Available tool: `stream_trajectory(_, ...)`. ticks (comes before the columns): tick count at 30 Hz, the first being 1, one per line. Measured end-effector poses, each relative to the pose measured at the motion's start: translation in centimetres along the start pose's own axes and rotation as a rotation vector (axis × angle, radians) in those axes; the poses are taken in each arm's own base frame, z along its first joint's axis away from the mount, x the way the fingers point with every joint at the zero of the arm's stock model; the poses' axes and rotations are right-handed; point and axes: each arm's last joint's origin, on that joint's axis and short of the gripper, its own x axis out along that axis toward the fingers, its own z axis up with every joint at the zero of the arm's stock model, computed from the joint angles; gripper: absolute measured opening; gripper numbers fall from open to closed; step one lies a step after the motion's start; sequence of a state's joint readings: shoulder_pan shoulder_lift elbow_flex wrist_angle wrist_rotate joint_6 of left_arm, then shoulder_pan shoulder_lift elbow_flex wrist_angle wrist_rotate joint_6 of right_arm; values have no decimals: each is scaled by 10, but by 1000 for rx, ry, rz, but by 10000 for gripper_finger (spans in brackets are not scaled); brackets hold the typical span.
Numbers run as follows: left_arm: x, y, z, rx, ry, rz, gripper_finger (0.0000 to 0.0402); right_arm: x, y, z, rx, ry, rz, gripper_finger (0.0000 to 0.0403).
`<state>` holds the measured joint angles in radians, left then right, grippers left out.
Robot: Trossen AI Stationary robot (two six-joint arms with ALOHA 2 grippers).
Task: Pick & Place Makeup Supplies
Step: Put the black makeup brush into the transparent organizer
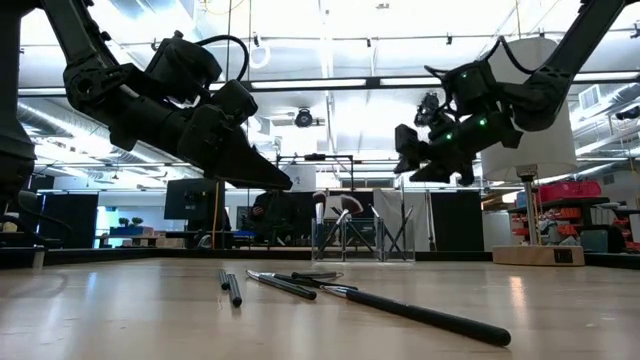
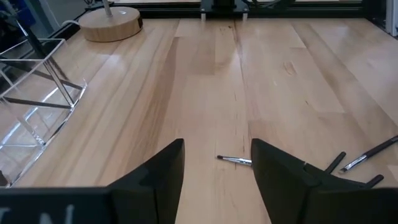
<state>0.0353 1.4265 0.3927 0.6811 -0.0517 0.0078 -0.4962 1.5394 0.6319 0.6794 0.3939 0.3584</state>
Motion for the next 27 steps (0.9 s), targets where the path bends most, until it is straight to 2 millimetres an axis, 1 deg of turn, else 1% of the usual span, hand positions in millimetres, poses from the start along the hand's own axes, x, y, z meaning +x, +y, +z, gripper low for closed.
stream_trajectory(4,0,0,0,1,0,0,188,-4,0,5,-10,9,9,216)
stream_trajectory(11,0,0,0,2,-2,0,188,-5,-2,1,-58,61,-2,240)
stream_trajectory(13,0,0,0,2,-2,0,188,-7,-1,3,-71,55,3,249)
stream_trajectory(15,0,0,0,2,-2,0,188,-12,4,8,-67,37,25,254)
stream_trajectory(17,0,0,0,2,-2,0,188,-19,13,14,-60,30,60,256)
stream_trajectory(19,0,0,0,3,-2,1,188,-28,27,19,-60,21,113,253)
stream_trajectory(21,0,1,0,4,-2,15,188,-37,44,19,-72,19,176,246)
stream_trajectory(24,0,2,0,5,-3,59,188,-52,71,9,-94,46,282,233)
stream_trajectory(27,0,3,0,12,-2,107,188,-67,95,-12,-124,104,372,220)
